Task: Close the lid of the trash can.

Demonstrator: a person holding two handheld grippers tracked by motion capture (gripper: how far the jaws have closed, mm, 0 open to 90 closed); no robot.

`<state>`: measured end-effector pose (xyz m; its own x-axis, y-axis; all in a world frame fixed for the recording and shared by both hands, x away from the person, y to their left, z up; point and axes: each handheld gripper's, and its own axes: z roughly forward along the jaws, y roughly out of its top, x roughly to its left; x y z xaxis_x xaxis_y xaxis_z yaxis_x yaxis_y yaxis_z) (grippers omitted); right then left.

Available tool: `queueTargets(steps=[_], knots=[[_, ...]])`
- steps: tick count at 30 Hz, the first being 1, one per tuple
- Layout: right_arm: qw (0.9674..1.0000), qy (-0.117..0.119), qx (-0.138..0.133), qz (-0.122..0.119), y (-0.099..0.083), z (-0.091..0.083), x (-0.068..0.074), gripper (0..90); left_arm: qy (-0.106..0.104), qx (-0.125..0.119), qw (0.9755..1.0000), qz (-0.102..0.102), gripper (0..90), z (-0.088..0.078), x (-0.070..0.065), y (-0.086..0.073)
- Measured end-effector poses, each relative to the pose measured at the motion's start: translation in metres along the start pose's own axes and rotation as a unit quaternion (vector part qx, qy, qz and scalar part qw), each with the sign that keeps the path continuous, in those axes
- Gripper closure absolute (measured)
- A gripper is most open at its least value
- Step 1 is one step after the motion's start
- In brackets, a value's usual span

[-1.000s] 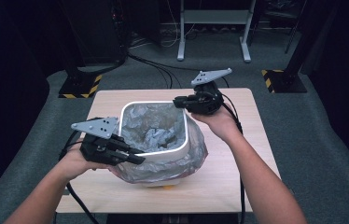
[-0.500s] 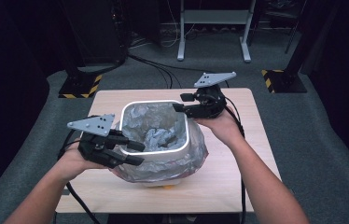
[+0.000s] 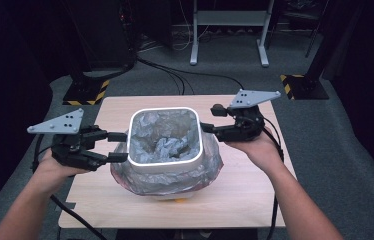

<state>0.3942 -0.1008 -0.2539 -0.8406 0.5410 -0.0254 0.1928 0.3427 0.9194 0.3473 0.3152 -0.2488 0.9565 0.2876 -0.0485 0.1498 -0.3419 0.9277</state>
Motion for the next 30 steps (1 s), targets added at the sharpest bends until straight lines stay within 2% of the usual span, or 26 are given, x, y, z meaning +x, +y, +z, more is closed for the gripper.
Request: queueTargets(steps=[3, 7, 13, 17, 21, 30], knots=[[1.0000, -0.007, 0.000, 0.002, -0.011, -0.008, 0.001, 39.4, 0.019, -0.003, 0.9997, -0.014, 42.0, -0.005, 0.005, -0.010], [0.9998, -0.017, -0.005, 0.010, -0.025, -0.018, 0.002, 39.0, 0.048, -0.005, 0.9986, -0.022, 41.5, -0.010, 0.011, -0.024], [0.9992, -0.030, -0.005, 0.026, -0.046, -0.026, 0.001, 38.7, 0.089, 0.006, 0.9952, -0.040, 40.9, -0.016, 0.023, -0.050], [0.9985, -0.045, 0.001, 0.030, -0.061, -0.028, 0.000, 38.6, 0.105, 0.004, 0.9929, -0.056, 40.8, -0.017, 0.030, -0.067], [0.9974, -0.056, 0.005, 0.044, -0.074, -0.027, -0.003, 38.3, 0.121, 0.002, 0.9905, -0.066, 40.6, -0.017, 0.034, -0.082], [0.9953, -0.071, 0.021, 0.062, -0.103, -0.024, -0.005, 37.4, 0.152, 0.015, 0.9854, -0.074, 40.0, -0.015, 0.036, -0.107]])
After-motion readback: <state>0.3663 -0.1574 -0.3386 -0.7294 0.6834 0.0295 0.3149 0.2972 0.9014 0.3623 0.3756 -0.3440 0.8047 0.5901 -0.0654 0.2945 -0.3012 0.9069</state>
